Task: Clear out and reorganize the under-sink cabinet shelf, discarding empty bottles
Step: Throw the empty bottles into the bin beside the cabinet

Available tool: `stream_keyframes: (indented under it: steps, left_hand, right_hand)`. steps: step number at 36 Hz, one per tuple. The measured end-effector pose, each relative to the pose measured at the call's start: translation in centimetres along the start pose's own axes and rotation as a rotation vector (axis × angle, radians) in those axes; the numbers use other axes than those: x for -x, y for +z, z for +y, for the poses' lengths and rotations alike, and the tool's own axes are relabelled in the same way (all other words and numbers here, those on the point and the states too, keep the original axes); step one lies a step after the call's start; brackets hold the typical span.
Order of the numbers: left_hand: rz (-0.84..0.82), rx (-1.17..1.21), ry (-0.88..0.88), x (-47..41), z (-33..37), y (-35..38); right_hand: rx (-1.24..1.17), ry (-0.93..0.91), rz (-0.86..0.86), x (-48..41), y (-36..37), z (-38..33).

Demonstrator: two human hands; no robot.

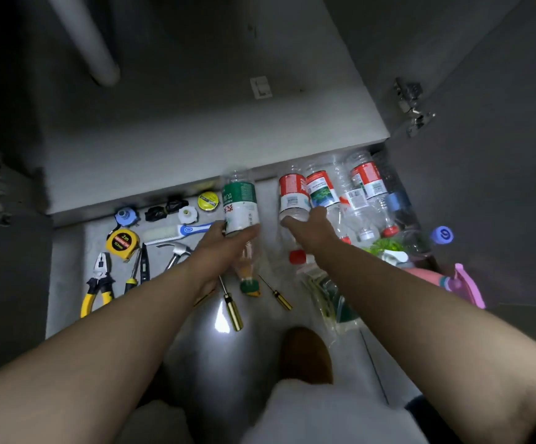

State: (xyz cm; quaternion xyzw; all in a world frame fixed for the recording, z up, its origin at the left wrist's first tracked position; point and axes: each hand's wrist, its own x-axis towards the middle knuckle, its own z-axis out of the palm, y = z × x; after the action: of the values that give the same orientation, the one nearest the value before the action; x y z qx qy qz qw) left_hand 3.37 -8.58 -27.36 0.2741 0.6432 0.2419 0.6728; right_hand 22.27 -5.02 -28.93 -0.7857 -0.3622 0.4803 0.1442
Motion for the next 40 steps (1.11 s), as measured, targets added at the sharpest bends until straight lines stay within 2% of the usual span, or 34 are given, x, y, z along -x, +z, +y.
stream_keyframes:
  steps: [3,7,13,16,18,20,24,28,33,40]
  left_hand:
    - [-0.062,-0.052,0.031,3.8,3.2,1.6]
    - [-0.121,-0.232,0.06,6.6,6.8,2.9]
    - [-0.27,-0.519,0.153,15.3,14.0,7.5]
    - [-0.358,-0.622,0.183,19.1,15.9,11.0]
    - [-0.439,-0.671,0.172,21.5,16.3,13.6]
    - [-0.527,-0.73,0.13,23.7,15.9,16.2]
    - [-0.667,-0.862,0.05,27.6,13.6,21.4]
    - [-0.779,-0.789,-0.005,30.8,9.8,26.2]
    - [-0.846,-0.671,-0.073,32.4,4.7,28.6]
    - [-0.785,-0.642,-0.058,32.2,2.7,28.4]
  right_hand:
    - [-0.166,0.042,-0.065,3.9,-3.2,-0.4]
    - [-0.211,0.023,-0.122,7.8,-6.3,-0.8]
    - [-0.077,-0.175,0.077,17.5,-16.5,0.9]
    - [-0.003,-0.198,0.169,22.0,-21.5,3.7]
    - [-0.021,-0.174,0.169,25.0,-24.4,5.8]
    - [-0.085,-0.141,0.131,27.9,-27.0,8.4]
    - [-0.052,-0.07,0.076,33.2,-31.5,13.7]
    - [-0.012,0.027,0.025,37.7,-35.1,19.0]
    - [0.047,0.188,-0.042,41.8,-37.3,24.5]
    - [0.302,0.351,-0.011,41.9,-34.6,28.4]
